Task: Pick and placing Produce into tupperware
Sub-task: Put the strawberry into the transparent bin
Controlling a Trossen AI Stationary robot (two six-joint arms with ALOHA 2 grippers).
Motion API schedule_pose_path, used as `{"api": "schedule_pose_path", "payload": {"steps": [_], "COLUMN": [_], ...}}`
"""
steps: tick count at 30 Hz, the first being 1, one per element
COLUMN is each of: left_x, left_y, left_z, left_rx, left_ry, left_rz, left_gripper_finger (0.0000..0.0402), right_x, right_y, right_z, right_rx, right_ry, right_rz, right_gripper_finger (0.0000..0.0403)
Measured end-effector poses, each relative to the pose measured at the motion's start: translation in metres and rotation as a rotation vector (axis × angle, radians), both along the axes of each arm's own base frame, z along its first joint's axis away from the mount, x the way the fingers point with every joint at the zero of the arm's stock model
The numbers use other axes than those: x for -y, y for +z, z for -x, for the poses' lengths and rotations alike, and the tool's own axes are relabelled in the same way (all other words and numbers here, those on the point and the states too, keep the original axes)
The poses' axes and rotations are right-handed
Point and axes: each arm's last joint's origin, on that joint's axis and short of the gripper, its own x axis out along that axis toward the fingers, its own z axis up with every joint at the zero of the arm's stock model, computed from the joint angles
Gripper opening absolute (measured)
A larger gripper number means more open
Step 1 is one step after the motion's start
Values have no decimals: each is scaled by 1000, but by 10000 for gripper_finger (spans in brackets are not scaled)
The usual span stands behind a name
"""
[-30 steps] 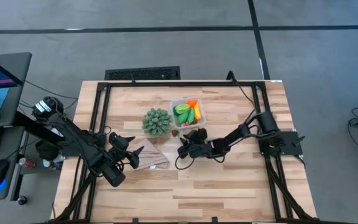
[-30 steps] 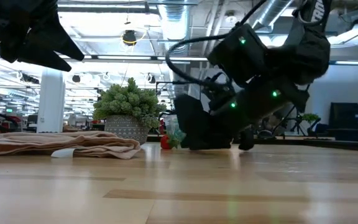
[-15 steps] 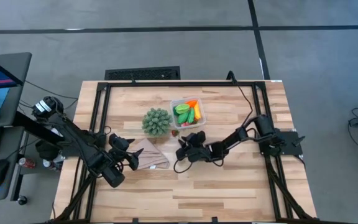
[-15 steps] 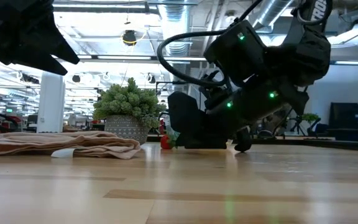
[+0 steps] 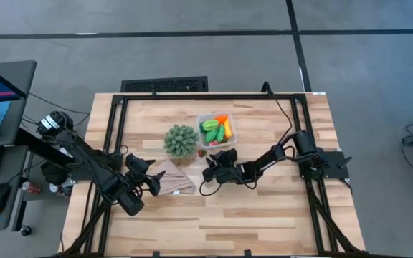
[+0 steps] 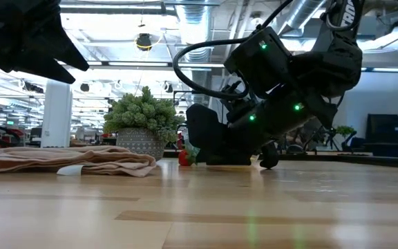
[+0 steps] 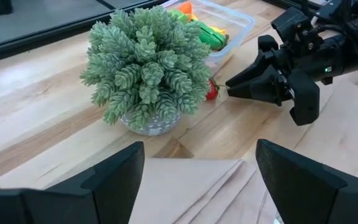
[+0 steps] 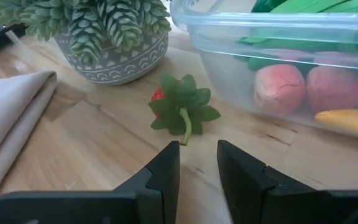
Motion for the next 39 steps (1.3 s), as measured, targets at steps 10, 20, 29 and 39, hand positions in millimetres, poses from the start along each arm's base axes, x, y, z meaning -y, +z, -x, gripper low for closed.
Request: {"api": "schedule_pose_path", "payload": {"steps": [10, 20, 29, 39], "left_x": [0, -1, -1, -1], "left_y": [0, 0, 0, 0], "left_z": [0, 0, 0, 0], "left_rx": [-7, -6, -7, -9], "left_ry": [-3, -2, -3, -4], "left_rz": [-9, -13, -15, -17], "left_gripper_finger": [300, 300, 300, 300], "right_x": [1, 8, 8, 2], "right_y": [2, 2, 2, 4], "right_z": [-2, -3, -3, -3], "right_rx": [18, 13, 0, 4], "right_ry": [14, 9, 21, 38], "right_rz": [6, -4, 10, 10], "right_gripper_finger": [101, 71, 9, 3]}}
